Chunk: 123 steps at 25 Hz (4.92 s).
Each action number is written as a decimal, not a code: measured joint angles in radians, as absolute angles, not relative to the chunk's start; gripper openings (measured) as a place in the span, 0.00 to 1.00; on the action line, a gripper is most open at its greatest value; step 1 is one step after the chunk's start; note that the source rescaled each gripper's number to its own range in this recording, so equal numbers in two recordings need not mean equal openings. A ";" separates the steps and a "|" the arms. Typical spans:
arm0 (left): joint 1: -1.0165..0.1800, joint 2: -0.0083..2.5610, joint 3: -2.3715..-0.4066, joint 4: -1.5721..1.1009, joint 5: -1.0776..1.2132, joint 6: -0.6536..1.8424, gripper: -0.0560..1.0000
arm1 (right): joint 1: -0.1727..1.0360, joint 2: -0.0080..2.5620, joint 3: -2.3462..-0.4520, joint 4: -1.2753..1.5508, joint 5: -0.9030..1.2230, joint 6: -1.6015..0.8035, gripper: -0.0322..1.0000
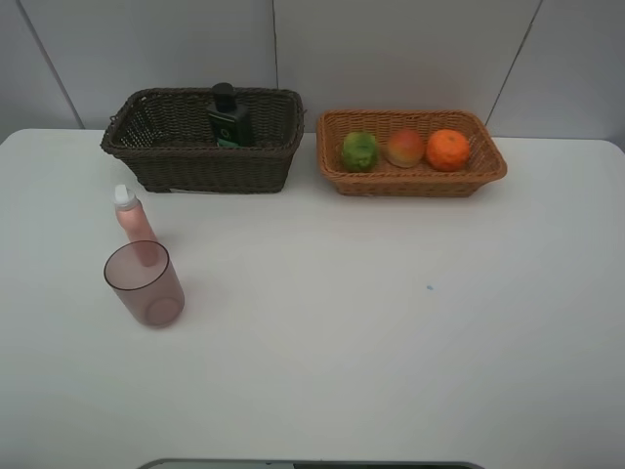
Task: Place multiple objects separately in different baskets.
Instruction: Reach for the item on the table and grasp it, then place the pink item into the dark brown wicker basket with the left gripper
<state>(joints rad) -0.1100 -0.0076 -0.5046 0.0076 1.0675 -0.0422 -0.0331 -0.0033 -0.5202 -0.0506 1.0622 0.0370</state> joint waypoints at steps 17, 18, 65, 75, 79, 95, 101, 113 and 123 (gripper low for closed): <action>-0.123 0.406 -0.524 -0.124 1.030 0.045 0.99 | -0.033 -0.003 -0.520 -0.051 1.062 0.037 0.90; -0.128 0.463 -0.536 -0.127 1.004 0.048 0.99 | -0.033 -0.003 -0.520 -0.051 1.062 0.037 0.90; -0.341 1.488 -0.712 0.008 0.643 -0.174 0.99 | -0.033 -0.003 -0.520 -0.051 1.062 0.037 0.90; -0.341 1.565 -0.713 0.007 0.610 -0.174 0.99 | -0.033 -0.003 -0.520 -0.051 1.062 0.037 0.90; -0.341 1.617 -0.713 0.007 0.580 -0.174 0.99 | -0.033 -0.003 -0.520 -0.051 1.062 0.037 0.90; -0.341 1.705 -0.713 0.006 0.512 -0.174 0.57 | -0.033 -0.003 -0.520 -0.051 1.062 0.037 0.89; -0.341 1.707 -0.713 0.000 0.512 -0.176 0.06 | -0.033 -0.003 -0.520 -0.051 1.062 0.037 0.88; -0.341 1.707 -0.713 0.000 0.513 -0.178 0.06 | -0.033 -0.003 -0.520 -0.051 1.062 0.037 0.88; -0.341 1.678 -0.713 0.000 0.523 -0.178 0.06 | -0.033 -0.003 -0.520 -0.051 1.062 0.037 0.88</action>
<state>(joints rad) -0.3412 1.6777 -0.7128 0.0000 0.5231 -0.1779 -0.0331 -0.0033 -0.5202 -0.0506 1.0622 0.0370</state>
